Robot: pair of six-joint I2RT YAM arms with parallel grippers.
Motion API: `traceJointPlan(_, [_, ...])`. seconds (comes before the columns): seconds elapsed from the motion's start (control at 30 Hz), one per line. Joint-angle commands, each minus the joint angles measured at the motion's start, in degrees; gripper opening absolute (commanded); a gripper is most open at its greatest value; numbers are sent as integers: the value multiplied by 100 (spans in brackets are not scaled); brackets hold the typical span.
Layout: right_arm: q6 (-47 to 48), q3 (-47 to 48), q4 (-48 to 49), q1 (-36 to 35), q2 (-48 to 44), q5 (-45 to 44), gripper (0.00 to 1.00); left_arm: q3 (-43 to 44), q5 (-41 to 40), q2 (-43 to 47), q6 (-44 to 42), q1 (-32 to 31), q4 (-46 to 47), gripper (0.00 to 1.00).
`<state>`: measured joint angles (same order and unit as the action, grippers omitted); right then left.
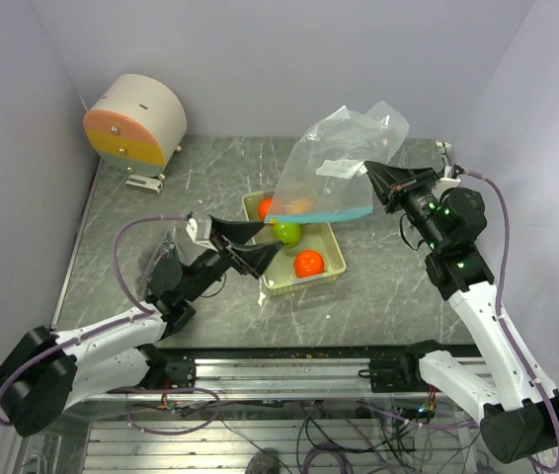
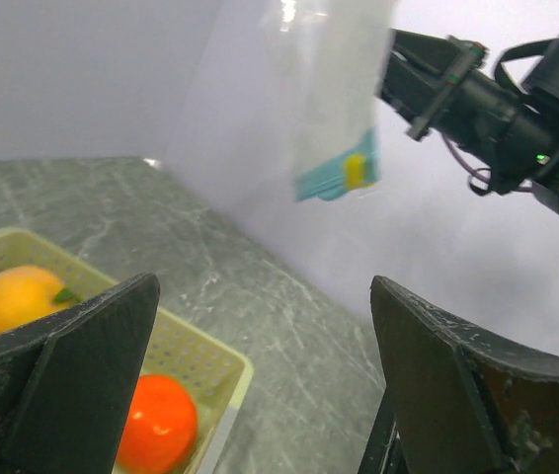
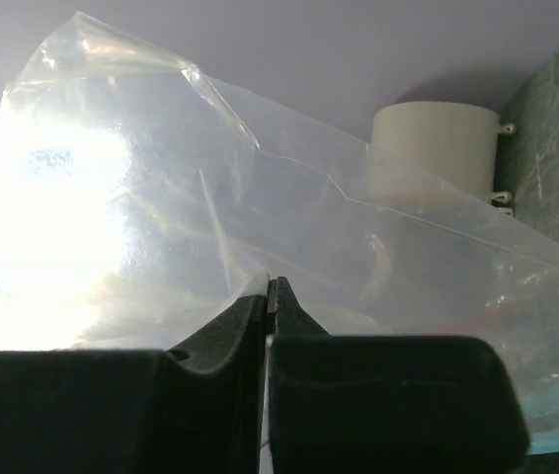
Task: Place the food in the zip-top bag and seal the zipper
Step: Open the zipper of the food storage bag.
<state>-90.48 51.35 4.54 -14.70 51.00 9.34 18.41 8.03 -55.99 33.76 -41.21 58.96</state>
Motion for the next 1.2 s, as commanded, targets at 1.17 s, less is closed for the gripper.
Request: traceJointPlan(1.17, [-74,-234,-93,-63,-4,1072,0,1564,-2024,-3134,-2041,-1469,3988,99])
